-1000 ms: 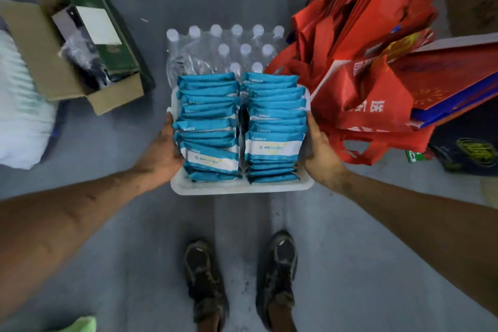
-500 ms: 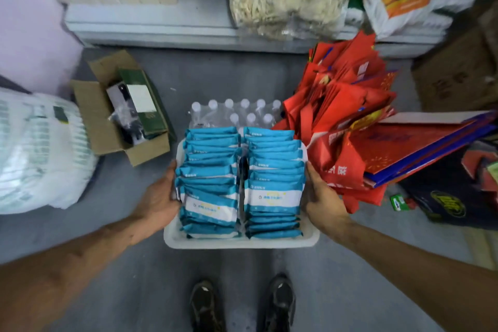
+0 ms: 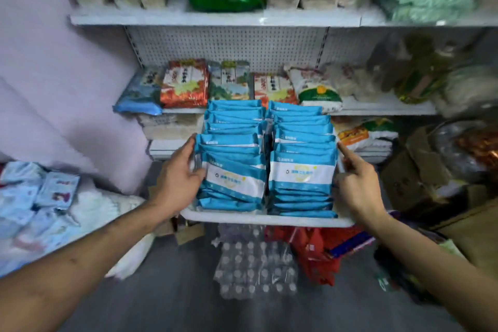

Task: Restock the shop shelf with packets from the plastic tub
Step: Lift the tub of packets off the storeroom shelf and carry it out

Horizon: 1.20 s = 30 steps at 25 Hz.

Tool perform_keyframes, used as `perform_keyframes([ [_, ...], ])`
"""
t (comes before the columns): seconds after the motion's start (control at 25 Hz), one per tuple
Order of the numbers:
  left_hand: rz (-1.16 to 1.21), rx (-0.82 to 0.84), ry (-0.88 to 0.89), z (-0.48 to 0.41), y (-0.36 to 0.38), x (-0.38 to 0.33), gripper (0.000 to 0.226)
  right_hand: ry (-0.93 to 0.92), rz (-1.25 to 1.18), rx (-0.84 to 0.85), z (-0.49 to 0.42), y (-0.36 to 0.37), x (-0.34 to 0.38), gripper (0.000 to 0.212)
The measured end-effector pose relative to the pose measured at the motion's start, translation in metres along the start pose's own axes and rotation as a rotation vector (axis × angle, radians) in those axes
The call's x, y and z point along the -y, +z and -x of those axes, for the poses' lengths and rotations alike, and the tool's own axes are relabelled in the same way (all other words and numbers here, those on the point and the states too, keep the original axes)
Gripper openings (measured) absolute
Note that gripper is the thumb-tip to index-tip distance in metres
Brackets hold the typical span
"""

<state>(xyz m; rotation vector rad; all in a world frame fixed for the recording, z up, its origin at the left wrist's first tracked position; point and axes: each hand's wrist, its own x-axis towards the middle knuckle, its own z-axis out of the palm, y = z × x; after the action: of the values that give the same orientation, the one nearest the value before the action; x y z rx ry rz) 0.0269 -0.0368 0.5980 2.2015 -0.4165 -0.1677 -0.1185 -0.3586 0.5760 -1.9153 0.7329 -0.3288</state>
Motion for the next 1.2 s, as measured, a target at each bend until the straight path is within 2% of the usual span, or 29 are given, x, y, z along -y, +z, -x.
perform_keyframes([
  [0.08,0.058,-0.047,0.07,0.01,-0.033,-0.073,0.072,-0.036,-0.043,-0.054,0.022,-0.059,0.067,0.079],
  [0.28,0.185,-0.101,0.167,0.039,-0.069,-0.184,0.068,-0.14,-0.067,-0.134,0.065,-0.161,0.153,0.067],
  [0.4,0.208,-0.064,0.203,0.052,-0.067,-0.207,0.062,-0.16,-0.015,-0.188,0.098,-0.196,0.164,0.069],
  [0.56,0.193,0.058,0.295,0.064,-0.04,-0.251,0.061,-0.075,-0.036,-0.37,0.175,-0.241,0.145,0.075],
  [0.6,0.21,0.048,0.293,0.07,-0.037,-0.253,0.062,-0.046,-0.031,-0.358,0.178,-0.242,0.141,0.076],
  [0.76,0.185,0.326,0.473,0.108,0.028,-0.311,0.057,0.132,-0.037,-0.645,0.284,-0.293,0.09,0.076],
  [0.8,0.204,0.31,0.494,0.105,0.029,-0.315,0.056,0.133,-0.009,-0.649,0.286,-0.296,0.091,0.075],
  [0.96,0.174,0.617,0.71,0.187,0.121,-0.392,0.062,0.286,0.111,-0.993,0.439,-0.353,0.064,0.076],
  [1.0,0.201,0.624,0.687,0.193,0.124,-0.4,0.062,0.306,0.142,-1.016,0.446,-0.359,0.064,0.076],
  [1.2,0.266,0.938,0.927,0.363,0.204,-0.494,0.055,0.496,0.194,-1.36,0.641,-0.408,0.037,0.073],
])
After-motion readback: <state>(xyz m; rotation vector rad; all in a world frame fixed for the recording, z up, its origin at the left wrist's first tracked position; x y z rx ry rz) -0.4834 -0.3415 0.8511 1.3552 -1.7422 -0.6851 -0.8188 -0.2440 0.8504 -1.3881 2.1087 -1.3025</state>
